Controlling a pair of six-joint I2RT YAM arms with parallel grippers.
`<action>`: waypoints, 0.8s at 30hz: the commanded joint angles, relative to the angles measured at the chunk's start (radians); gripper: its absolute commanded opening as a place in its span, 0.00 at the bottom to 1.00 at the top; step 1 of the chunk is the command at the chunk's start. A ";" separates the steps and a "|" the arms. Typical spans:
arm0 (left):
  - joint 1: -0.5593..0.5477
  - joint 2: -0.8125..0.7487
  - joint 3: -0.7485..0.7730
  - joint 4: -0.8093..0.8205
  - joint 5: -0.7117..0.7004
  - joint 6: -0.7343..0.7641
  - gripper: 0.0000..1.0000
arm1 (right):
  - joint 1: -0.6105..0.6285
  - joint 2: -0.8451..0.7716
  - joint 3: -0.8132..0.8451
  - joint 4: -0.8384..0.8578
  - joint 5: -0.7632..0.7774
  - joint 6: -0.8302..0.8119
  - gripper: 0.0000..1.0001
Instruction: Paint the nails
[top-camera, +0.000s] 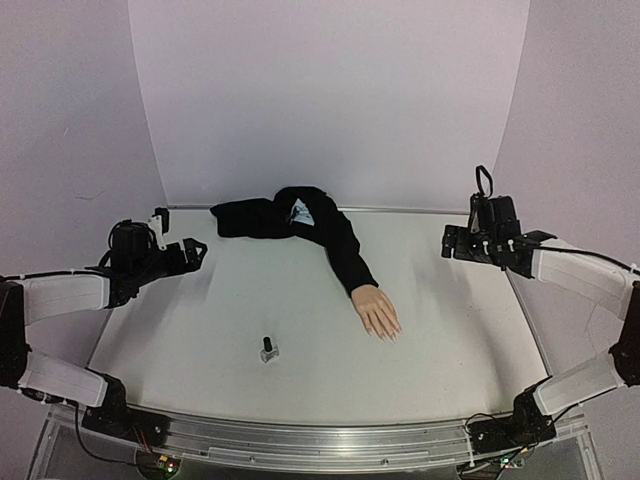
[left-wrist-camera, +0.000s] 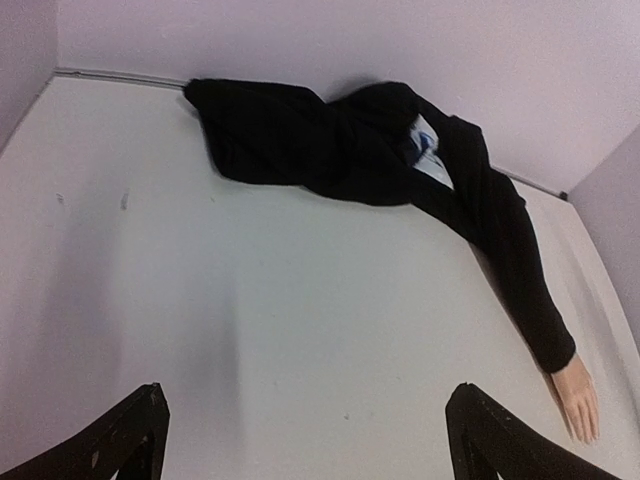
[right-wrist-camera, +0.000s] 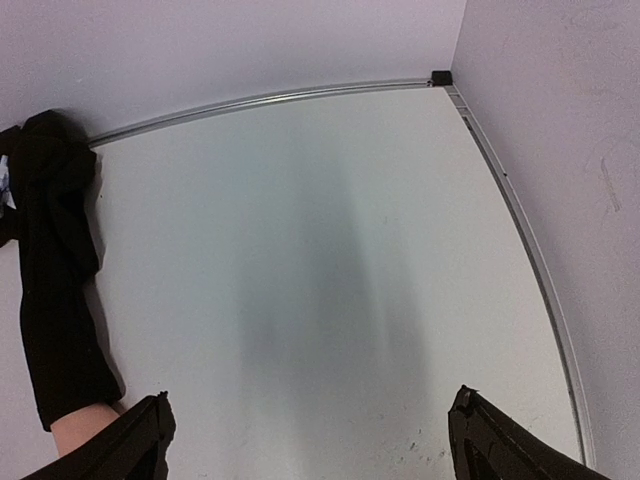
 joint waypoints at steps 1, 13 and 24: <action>-0.054 0.017 -0.002 0.053 0.109 0.001 1.00 | 0.081 0.030 0.059 0.007 -0.101 -0.077 0.98; -0.314 0.013 -0.216 0.287 0.189 -0.005 0.87 | 0.157 0.086 0.082 0.012 -0.315 -0.121 0.94; -0.613 0.172 -0.256 0.438 -0.032 0.062 0.82 | 0.203 0.091 0.091 0.013 -0.296 -0.138 0.93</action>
